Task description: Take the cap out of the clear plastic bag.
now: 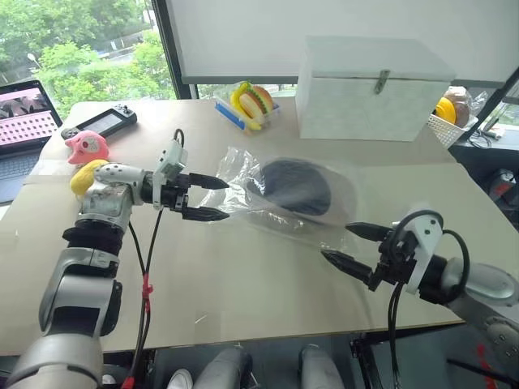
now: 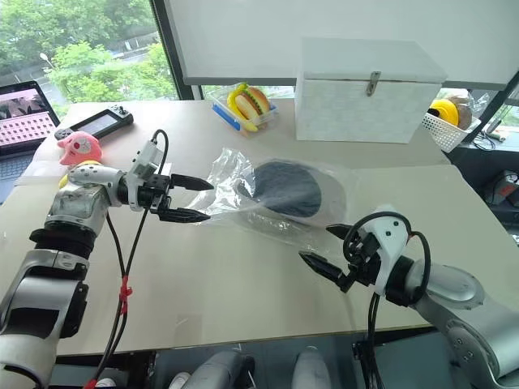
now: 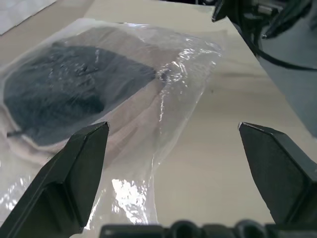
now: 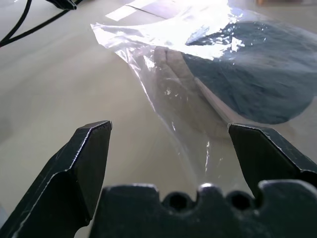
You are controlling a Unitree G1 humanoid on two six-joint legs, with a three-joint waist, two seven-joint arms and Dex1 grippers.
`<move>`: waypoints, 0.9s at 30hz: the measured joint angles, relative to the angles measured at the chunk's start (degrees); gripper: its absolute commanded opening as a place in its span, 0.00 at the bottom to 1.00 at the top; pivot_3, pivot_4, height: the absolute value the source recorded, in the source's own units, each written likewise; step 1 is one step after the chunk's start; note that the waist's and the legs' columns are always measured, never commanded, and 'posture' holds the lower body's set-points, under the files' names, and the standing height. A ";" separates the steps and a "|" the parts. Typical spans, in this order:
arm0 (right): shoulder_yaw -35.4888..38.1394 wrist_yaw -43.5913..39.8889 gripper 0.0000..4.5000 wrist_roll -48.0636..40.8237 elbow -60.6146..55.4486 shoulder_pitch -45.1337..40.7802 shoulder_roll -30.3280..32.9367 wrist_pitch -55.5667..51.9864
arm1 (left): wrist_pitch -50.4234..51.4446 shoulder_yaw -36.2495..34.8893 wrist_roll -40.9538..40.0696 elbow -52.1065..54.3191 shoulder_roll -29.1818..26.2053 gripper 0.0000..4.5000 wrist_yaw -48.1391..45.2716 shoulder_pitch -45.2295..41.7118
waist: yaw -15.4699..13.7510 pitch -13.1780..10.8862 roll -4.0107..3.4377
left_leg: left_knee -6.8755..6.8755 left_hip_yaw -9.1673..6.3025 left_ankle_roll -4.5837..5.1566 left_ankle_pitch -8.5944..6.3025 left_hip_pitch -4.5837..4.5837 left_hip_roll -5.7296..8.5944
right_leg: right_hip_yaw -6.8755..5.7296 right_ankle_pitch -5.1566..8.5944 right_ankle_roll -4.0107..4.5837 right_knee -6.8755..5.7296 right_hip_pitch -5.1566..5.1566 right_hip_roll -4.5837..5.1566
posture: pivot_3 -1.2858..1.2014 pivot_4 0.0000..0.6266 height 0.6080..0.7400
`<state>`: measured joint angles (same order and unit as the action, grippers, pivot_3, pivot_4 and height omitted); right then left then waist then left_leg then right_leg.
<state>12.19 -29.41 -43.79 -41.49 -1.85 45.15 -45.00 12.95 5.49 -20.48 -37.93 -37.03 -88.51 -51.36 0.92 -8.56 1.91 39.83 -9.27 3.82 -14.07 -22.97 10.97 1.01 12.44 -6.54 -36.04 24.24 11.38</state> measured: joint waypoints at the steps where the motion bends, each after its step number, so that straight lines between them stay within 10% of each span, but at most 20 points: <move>1: -2.82 1.42 1.00 2.61 0.45 -2.79 -0.50 0.25 | 0.77 -1.07 -0.10 0.44 -0.37 1.00 1.17 0.56 | 0.33 0.00 0.00 | -0.02 0.10 -0.07 0.03 0.07 -0.08 | 0.00 -0.05 0.07 -0.01 0.02 -0.03 | 0.52 0.24 0.98; 7: -25.08 8.99 1.00 24.82 3.64 -9.63 -2.70 3.85 | 4.35 -8.71 -2.31 7.73 0.59 1.00 11.70 6.20 | -0.16 0.00 0.00 | -0.08 0.09 -0.49 0.13 -0.08 -0.23 | -0.09 -0.04 0.17 -0.02 0.25 -0.16 | 0.52 0.24 0.98; 27: -47.60 12.92 1.00 61.70 24.46 -23.23 -15.03 10.08 | 12.10 -13.19 -7.90 32.55 9.28 1.00 31.98 19.44 | -0.12 0.01 -0.02 | -0.09 0.25 -0.98 0.04 0.27 -1.02 | -0.04 -0.29 0.68 0.18 0.06 -0.94 | 0.52 0.24 0.98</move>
<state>-35.41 -16.49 17.90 -17.03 -25.08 30.12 -34.92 25.05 -7.70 -28.39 -5.38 -27.75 -56.53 -31.93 0.80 -8.55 1.89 39.74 -9.02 2.85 -14.03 -22.70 9.95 0.98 12.15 -5.86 -35.86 24.29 10.44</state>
